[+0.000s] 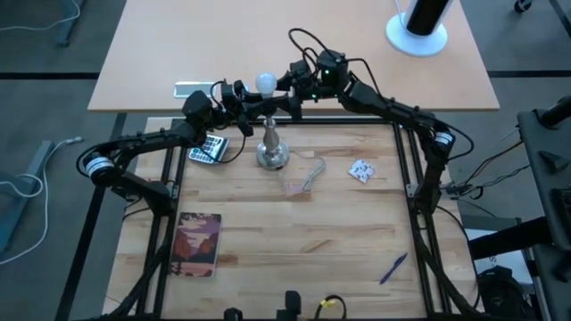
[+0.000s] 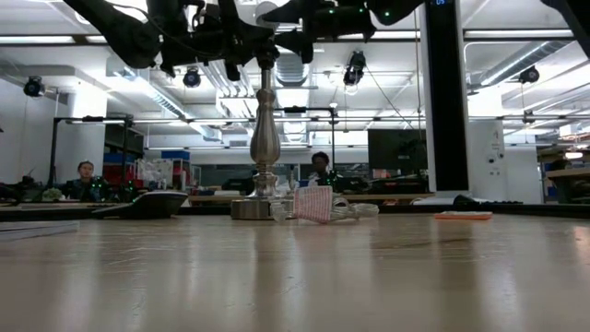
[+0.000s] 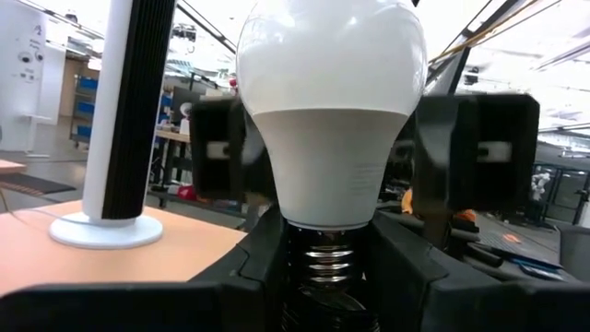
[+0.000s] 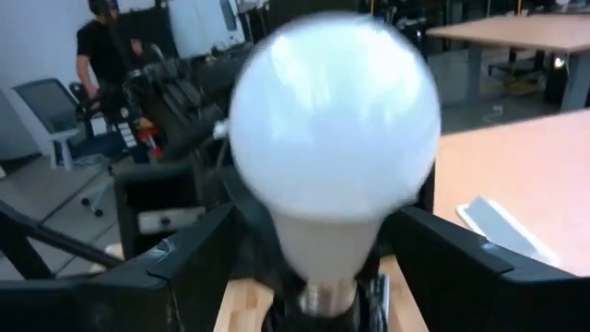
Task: Screw lightbulb
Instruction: Insert the lightbulb into the lamp
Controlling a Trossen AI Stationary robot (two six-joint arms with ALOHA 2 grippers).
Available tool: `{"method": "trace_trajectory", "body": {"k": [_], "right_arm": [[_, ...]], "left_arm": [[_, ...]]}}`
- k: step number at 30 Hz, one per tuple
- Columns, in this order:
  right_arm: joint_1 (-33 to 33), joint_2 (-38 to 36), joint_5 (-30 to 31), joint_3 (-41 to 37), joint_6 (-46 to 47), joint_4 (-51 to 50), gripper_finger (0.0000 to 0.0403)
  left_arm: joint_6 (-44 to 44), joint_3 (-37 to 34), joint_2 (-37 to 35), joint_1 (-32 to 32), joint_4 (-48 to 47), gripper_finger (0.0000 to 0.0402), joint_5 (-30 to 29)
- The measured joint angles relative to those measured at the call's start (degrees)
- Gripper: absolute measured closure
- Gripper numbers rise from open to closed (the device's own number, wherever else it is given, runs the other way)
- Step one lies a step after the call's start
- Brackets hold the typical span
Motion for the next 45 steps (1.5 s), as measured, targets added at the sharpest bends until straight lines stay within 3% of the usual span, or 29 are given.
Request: {"method": "trace_trajectory", "body": {"k": [9,20,32,45], "right_arm": [[0.1,2.8,-0.4,6.1,-0.9,-3.2,0.0156],[0.1,4.8,-0.7,9.9,-1.9,-8.7,0.0233],[0.0,4.3,0.2,10.0,-1.2,-7.3,0.0237],[-0.3,3.5,0.4,10.0,0.8,-1.9,0.0238]], "left_arm": [[-0.4,0.0,0.0,0.0,-0.1,0.0293,0.0],[-0.8,-0.1,0.1,0.0,-0.3,0.0286,-0.4],[-3.3,-0.1,-0.8,-0.1,-0.9,0.0272,-0.4],[-3.6,-0.1,-2.0,-0.1,-0.9,0.0298,-0.9]]}}
